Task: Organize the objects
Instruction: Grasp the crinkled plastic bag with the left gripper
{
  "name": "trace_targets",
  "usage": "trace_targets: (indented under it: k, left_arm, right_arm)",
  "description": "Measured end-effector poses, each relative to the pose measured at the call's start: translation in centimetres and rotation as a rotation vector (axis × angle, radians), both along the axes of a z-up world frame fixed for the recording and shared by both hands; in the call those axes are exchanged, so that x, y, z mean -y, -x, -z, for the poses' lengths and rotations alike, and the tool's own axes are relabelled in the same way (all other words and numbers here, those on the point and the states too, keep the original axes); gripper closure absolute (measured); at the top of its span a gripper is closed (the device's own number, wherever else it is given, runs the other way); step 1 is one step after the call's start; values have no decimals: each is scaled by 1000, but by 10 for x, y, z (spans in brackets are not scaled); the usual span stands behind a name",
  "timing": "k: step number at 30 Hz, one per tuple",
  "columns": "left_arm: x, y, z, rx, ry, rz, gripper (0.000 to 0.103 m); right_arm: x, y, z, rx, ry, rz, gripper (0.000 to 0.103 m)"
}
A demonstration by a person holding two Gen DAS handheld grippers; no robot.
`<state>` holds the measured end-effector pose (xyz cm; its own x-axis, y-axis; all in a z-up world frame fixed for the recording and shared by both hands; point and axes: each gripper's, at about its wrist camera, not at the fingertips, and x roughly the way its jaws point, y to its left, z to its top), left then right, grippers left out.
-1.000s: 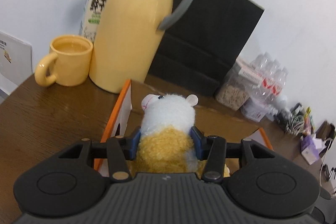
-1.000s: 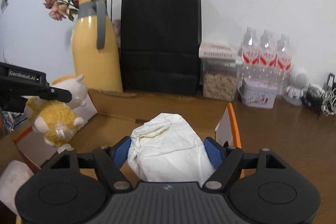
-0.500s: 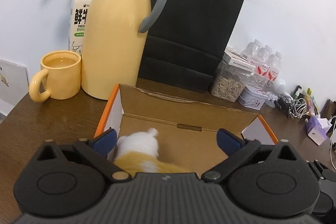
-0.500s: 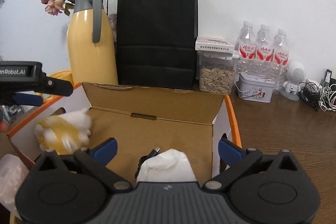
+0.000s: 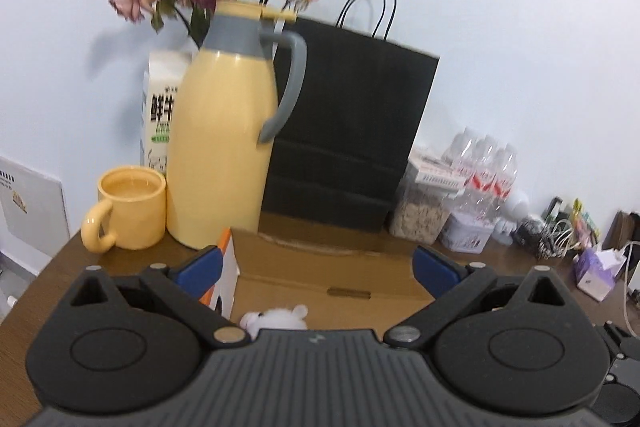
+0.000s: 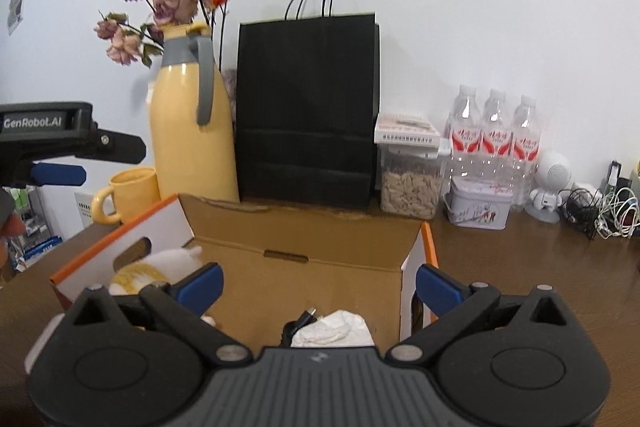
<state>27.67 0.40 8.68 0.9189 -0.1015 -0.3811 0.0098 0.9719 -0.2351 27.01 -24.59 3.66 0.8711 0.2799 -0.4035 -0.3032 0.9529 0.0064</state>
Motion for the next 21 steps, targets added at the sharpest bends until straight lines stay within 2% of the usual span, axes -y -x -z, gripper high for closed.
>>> trace_targets:
  k: [5, 12, 16, 21]
  left_arm:
    - [4, 24, -18, 36, -21, 5, 0]
    - [10, 63, -32, 36, -42, 10, 0]
    - [14, 87, -30, 13, -62, 23, 0]
    - [20, 119, -11, -43, -93, 54, 0]
  right_arm:
    - [3, 20, -14, 28, -6, -2, 0]
    - [10, 57, -31, 54, -5, -3, 0]
    - [13, 81, -33, 55, -2, -3, 0]
    - [19, 110, -25, 26, 6, -1, 0]
